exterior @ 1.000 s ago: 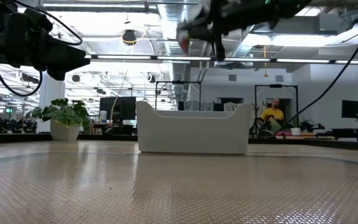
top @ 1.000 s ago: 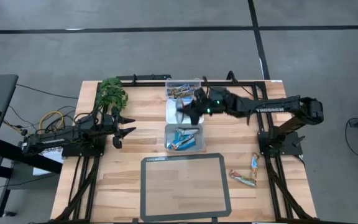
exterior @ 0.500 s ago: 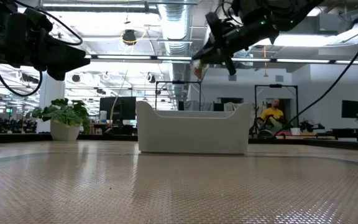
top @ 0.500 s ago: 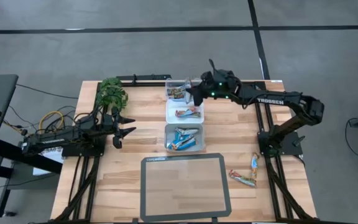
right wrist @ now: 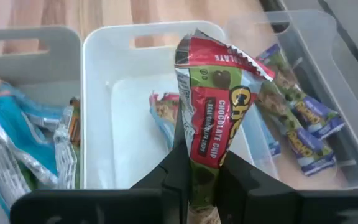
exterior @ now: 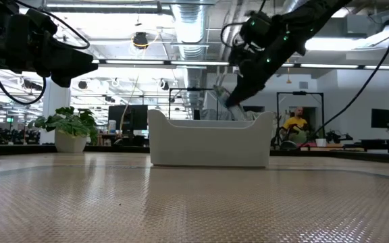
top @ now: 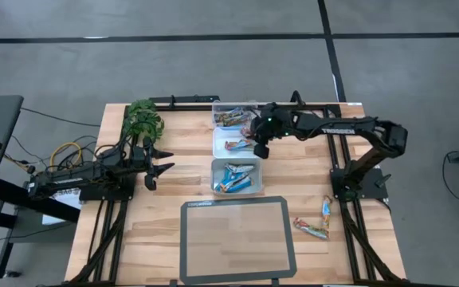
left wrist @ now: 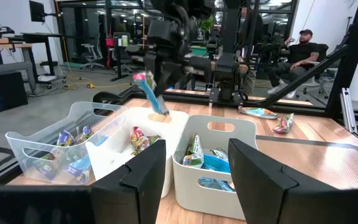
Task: Pick and place Granola Bars by type
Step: Put the red granola bar into the white bin
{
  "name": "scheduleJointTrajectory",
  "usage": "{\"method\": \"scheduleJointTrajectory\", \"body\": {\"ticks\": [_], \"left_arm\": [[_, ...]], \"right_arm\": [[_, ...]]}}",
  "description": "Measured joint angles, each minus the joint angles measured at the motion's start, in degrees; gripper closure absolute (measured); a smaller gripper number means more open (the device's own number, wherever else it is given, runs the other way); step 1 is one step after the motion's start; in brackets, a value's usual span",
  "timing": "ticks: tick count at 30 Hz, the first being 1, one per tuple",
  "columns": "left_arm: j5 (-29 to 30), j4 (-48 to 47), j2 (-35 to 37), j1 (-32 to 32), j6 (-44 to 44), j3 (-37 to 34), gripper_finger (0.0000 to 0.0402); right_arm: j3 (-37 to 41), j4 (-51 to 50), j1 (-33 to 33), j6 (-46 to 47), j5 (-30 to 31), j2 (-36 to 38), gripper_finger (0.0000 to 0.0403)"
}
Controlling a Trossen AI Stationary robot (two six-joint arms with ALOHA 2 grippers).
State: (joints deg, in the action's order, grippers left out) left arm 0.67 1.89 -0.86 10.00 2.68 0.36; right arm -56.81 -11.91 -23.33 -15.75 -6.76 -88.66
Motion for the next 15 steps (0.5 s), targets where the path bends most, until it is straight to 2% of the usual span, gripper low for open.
{"method": "scheduleJointTrajectory", "body": {"ticks": [8, 15], "left_arm": [[-0.14, 0.00, 0.02, -0.02, -0.02, 0.01, 0.0235], [-0.11, 0.00, 0.00, -0.02, 0.00, 0.00, 0.0235]], "right_arm": [[-1.16, -0.73, 1.22, 0.68, 1.36, -5.00, 0.0343], [-2.39, -0.91, 1.48, 3.16, 1.32, -5.40, 0.0263]]}}
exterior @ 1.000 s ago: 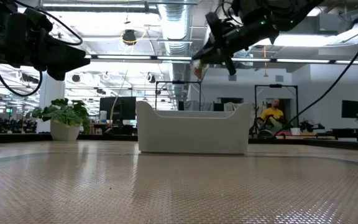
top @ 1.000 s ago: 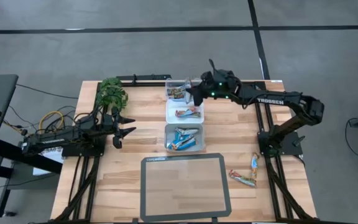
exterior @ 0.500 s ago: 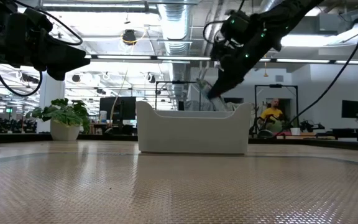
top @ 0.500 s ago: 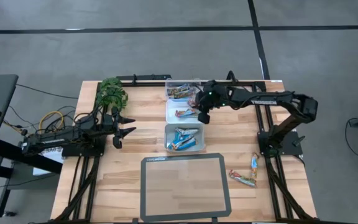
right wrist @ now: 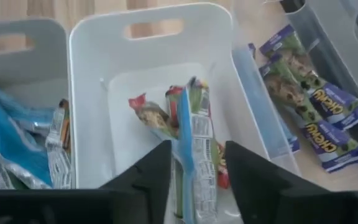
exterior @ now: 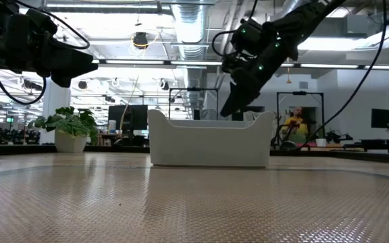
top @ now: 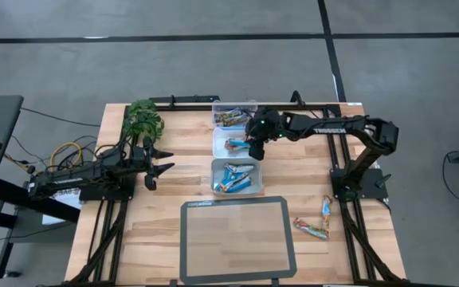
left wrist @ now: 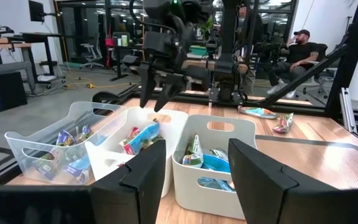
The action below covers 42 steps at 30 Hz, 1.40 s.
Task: Pick and place Granola Bars by type
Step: Put the red granola bar into the white bin
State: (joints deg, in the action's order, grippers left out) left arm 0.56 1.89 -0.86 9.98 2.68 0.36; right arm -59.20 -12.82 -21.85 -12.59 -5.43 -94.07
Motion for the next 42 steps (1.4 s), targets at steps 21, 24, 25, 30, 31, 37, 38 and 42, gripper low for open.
{"method": "scheduleJointTrajectory", "body": {"ticks": [21, 24, 25, 30, 31, 37, 38, 42], "left_arm": [[0.11, 0.00, 0.00, 0.00, -0.02, 0.01, 0.0235], [0.11, 0.00, 0.00, 0.02, 0.00, 0.00, 0.0235], [0.11, 0.00, 0.00, 0.01, -0.02, 0.02, 0.0235], [0.11, 0.00, 0.00, 0.01, -0.02, 0.01, 0.0235], [0.11, 0.00, 0.00, 0.00, -0.02, 0.01, 0.0235], [0.11, 0.00, 0.02, 0.02, 0.00, 0.00, 0.0235], [0.09, 0.02, 0.02, 0.02, 0.00, 0.02, 0.0235], [0.13, 0.02, -0.27, 0.02, 0.00, 0.00, 0.0235]], "right_arm": [[0.00, -18.46, 9.61, 36.12, -29.24, 16.70, 0.0180], [0.01, -25.39, 14.62, 37.95, -31.19, 17.30, 0.0181], [0.20, -27.12, 16.53, 38.74, -31.17, 17.45, 0.0181], [2.71, -31.46, 27.06, 47.20, -30.70, 16.82, 0.0181], [3.39, -32.19, 29.12, 49.41, -30.44, 16.80, 0.0181], [5.63, -32.48, 40.80, 61.91, -26.71, 12.74, 0.0181], [6.04, -32.32, 42.41, 63.49, -25.62, 11.94, 0.0181], [6.89, -33.75, 48.18, 67.40, -22.06, 7.71, 0.0181]]}}
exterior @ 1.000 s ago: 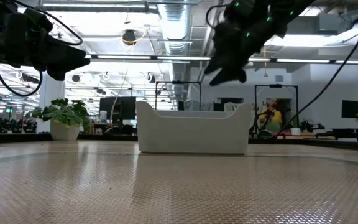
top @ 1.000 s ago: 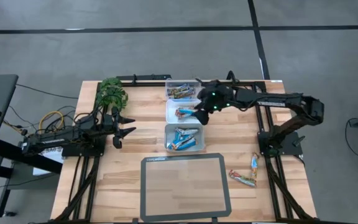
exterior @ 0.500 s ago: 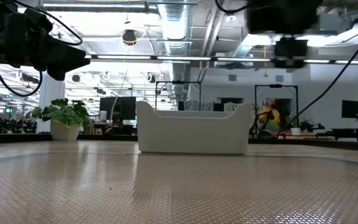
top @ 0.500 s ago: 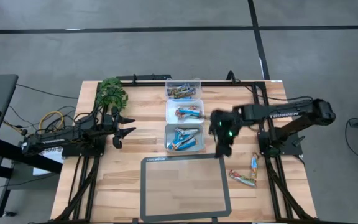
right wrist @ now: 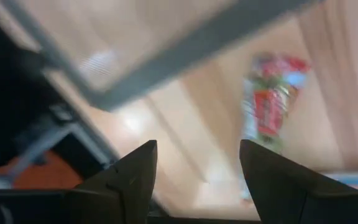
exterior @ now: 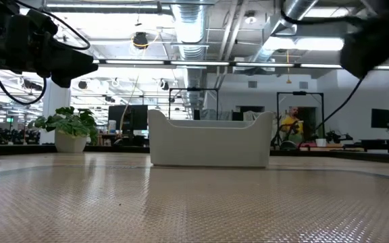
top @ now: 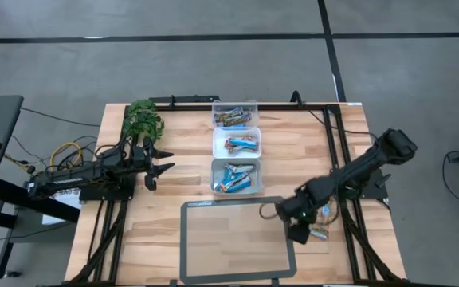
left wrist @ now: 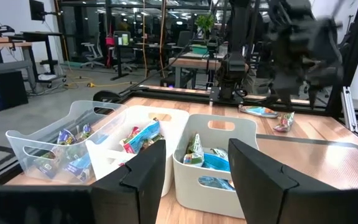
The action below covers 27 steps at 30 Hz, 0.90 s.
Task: Pick and place Granola Bars by type
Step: Put the red granola bar into the white bin
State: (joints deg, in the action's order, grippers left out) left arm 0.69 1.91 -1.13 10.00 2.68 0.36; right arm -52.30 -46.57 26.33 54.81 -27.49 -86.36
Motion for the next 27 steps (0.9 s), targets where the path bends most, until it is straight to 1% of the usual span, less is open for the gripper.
{"method": "scheduleJointTrajectory", "body": {"ticks": [5, 10, 16, 19, 23, 27], "left_arm": [[-0.01, 0.00, -0.39, -0.02, 0.00, 0.01, 0.0235], [0.02, 0.00, -0.35, -0.02, 0.00, 0.00, 0.0235], [-0.04, -0.02, -0.37, -0.02, -0.02, 0.00, 0.0235], [-0.02, -0.02, -0.37, -0.01, 0.00, 0.00, 0.0235], [-0.04, -0.02, -0.37, -0.01, 0.00, 0.00, 0.0235], [-0.02, -0.01, -0.37, -0.02, -0.01, 0.01, 0.0235]], "right_arm": [[0.16, -4.96, 5.27, 0.30, 5.77, -5.02, 0.0181], [0.16, -4.75, 9.02, 0.28, 8.13, -8.29, 0.0181], [0.14, -4.13, 10.89, 0.24, 12.21, -11.09, 0.0181], [0.14, -3.92, 10.73, 0.27, 12.96, -11.61, 0.0184], [0.14, -3.74, 10.66, 0.69, 15.13, -11.61, 0.0209], [0.14, -3.33, 10.41, 0.76, 15.66, -11.61, 0.0261]]}}
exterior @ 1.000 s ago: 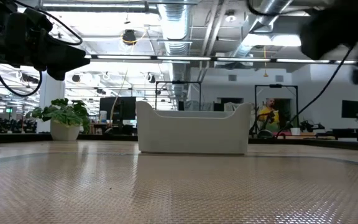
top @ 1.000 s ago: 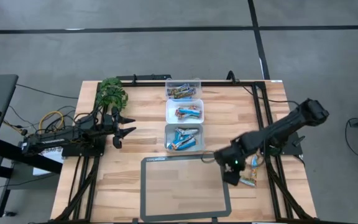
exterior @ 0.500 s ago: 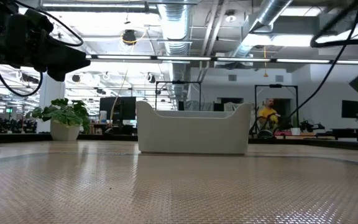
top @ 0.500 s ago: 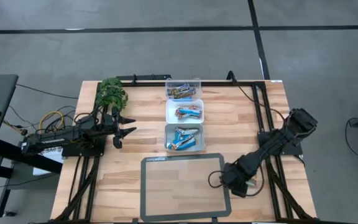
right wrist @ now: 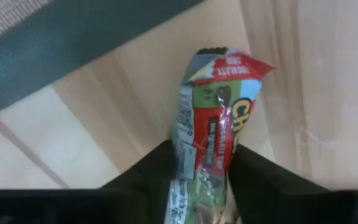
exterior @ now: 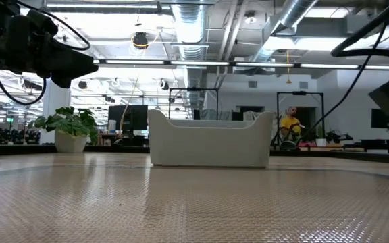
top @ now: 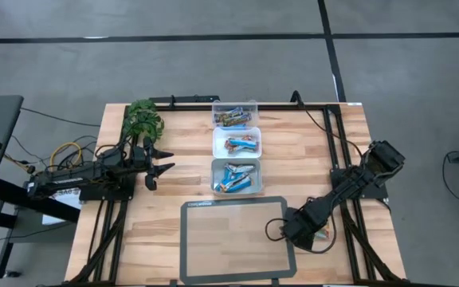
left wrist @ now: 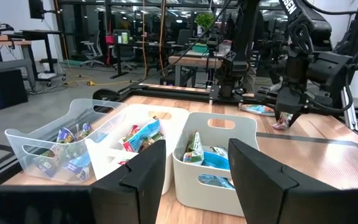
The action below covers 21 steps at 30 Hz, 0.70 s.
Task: Pick and place Granola Bars by type
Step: Put the red granola bar into the white bin
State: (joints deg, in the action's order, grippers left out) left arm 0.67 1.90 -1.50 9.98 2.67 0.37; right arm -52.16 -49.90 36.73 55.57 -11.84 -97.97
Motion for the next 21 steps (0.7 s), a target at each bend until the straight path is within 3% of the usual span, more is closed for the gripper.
{"method": "scheduleJointTrajectory", "body": {"ticks": [5, 9, 21], "left_arm": [[0.00, -0.01, 0.00, 0.00, 0.01, -0.01, 0.0235], [0.00, -0.01, 0.00, 0.00, -0.01, 0.00, 0.0235], [0.00, -0.01, 0.00, 0.02, 0.01, -0.01, 0.0235]], "right_arm": [[0.00, 0.91, -0.88, 1.44, 0.09, 0.00, 0.0326], [-0.02, 3.70, -2.02, 1.48, 0.04, 0.71, 0.0355], [-0.04, 20.97, -11.03, -0.77, 4.85, 14.42, 0.0365]]}}
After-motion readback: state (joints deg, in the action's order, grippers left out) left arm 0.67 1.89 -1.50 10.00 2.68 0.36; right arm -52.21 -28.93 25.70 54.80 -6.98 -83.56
